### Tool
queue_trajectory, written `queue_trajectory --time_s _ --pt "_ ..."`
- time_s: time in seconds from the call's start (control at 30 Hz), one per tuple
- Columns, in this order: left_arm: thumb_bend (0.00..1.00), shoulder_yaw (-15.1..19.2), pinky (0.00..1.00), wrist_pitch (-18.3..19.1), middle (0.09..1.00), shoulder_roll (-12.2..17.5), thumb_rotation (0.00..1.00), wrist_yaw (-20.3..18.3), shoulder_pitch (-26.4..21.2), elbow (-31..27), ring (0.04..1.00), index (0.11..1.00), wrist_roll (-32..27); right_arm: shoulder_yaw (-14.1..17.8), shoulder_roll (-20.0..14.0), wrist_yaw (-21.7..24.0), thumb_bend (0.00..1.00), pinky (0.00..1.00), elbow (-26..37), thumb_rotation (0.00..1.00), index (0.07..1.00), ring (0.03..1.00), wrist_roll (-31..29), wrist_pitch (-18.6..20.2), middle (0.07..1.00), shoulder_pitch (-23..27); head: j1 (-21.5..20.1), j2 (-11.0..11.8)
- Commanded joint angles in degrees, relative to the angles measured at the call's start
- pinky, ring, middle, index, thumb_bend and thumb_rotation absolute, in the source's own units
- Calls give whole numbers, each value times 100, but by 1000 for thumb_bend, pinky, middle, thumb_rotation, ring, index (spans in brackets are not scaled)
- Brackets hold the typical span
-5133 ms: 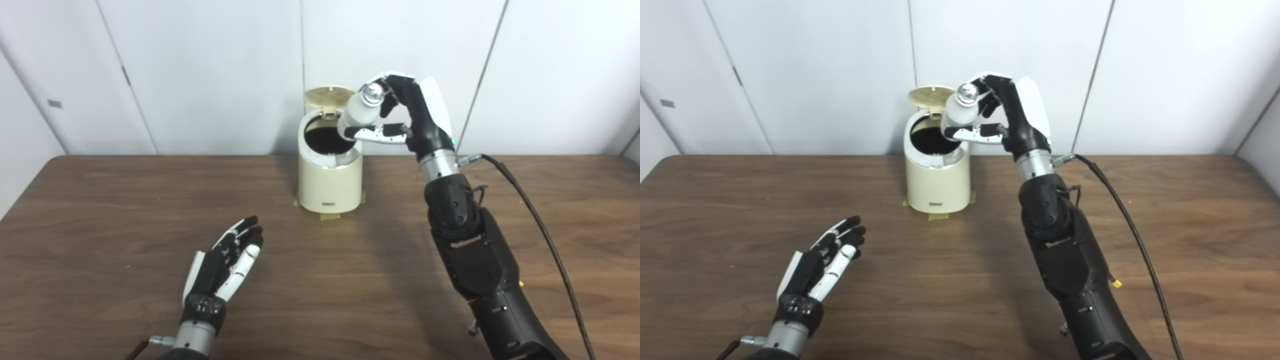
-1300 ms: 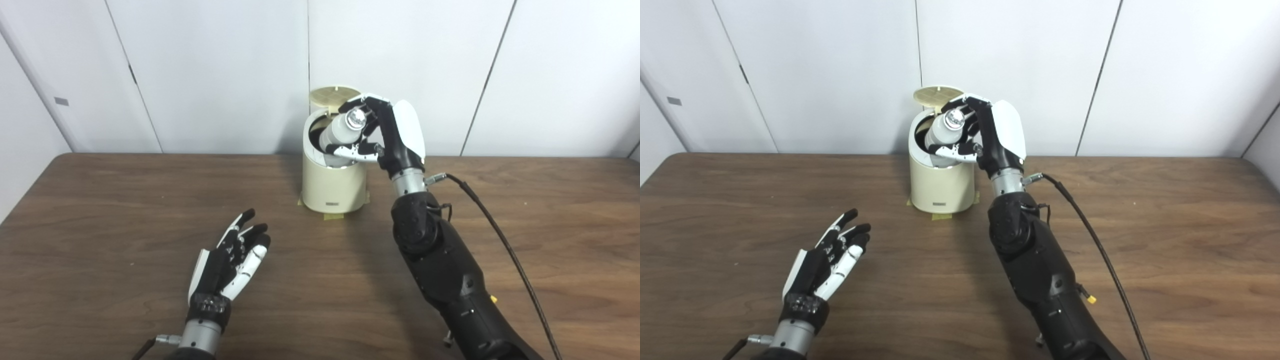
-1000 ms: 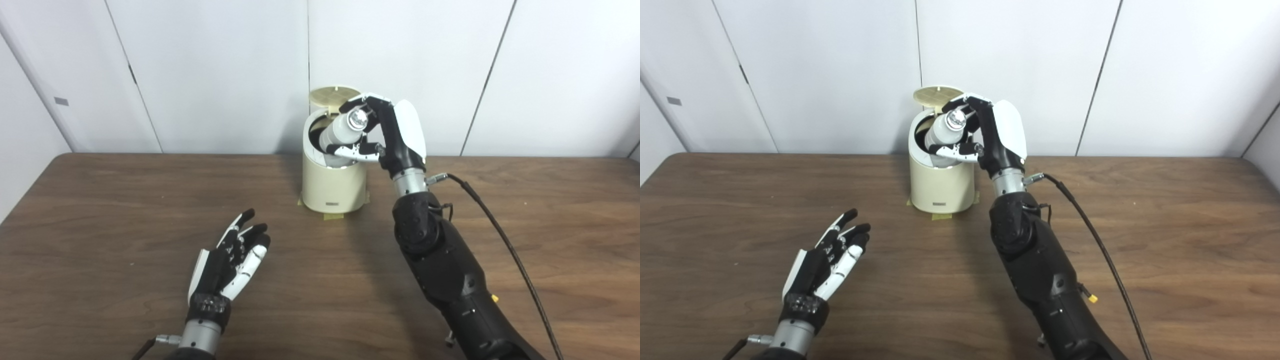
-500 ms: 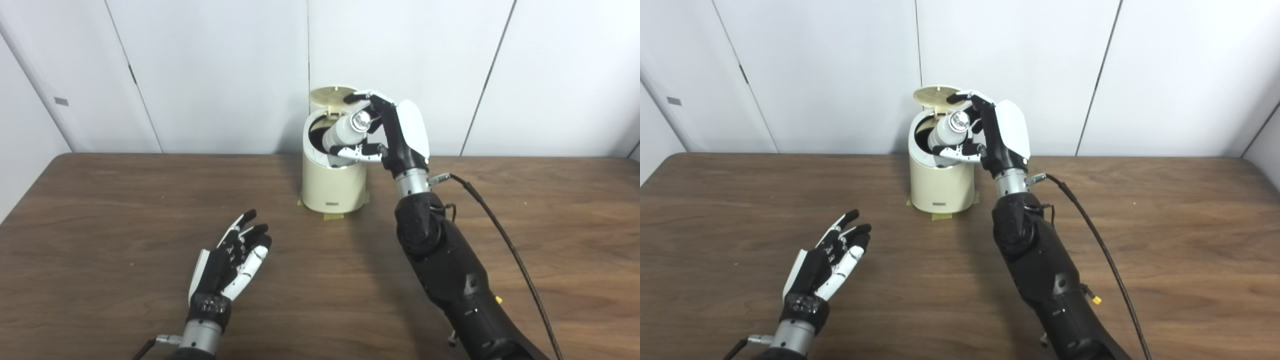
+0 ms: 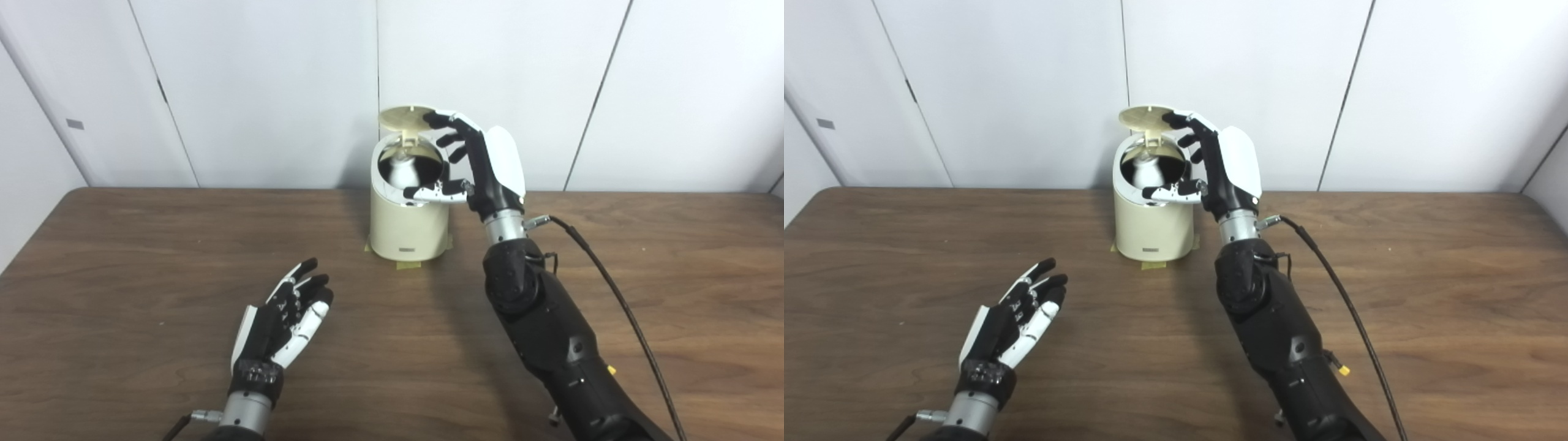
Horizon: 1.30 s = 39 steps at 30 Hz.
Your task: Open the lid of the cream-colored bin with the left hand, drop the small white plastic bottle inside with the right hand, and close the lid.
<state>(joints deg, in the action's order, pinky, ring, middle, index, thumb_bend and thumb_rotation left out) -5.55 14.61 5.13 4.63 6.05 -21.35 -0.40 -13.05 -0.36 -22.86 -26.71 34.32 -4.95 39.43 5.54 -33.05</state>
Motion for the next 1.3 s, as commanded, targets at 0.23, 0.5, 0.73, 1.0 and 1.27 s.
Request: queue_trajectory --time_s 0.23,0.5,0.73,1.0,1.27 --pt "567 -6 828 -217 827 -357 521 51 316 -162 836 916 -12 35 -1 -93 916 458 200 30 699 599 -3 -154 686 267 6 -12" --pt "543 -2 832 -122 828 -358 518 66 327 -222 837 913 14 87 26 -398 541 359 202 6 483 433 -59 -520 530 204 1 -18" --pt "534 17 834 -146 827 -365 506 68 304 -189 838 916 -13 127 3 -507 503 338 235 0 484 421 -139 -823 503 144 -21 -2" --pt "547 79 838 -145 833 -343 517 55 230 -98 840 912 -63 273 -215 -300 503 353 731 0 488 431 -322 -910 497 -116 -101 50" --pt "564 133 832 -143 825 -297 519 66 154 -29 829 904 -74 632 -291 50 502 335 1409 0 474 451 -557 -233 519 -558 -204 82"
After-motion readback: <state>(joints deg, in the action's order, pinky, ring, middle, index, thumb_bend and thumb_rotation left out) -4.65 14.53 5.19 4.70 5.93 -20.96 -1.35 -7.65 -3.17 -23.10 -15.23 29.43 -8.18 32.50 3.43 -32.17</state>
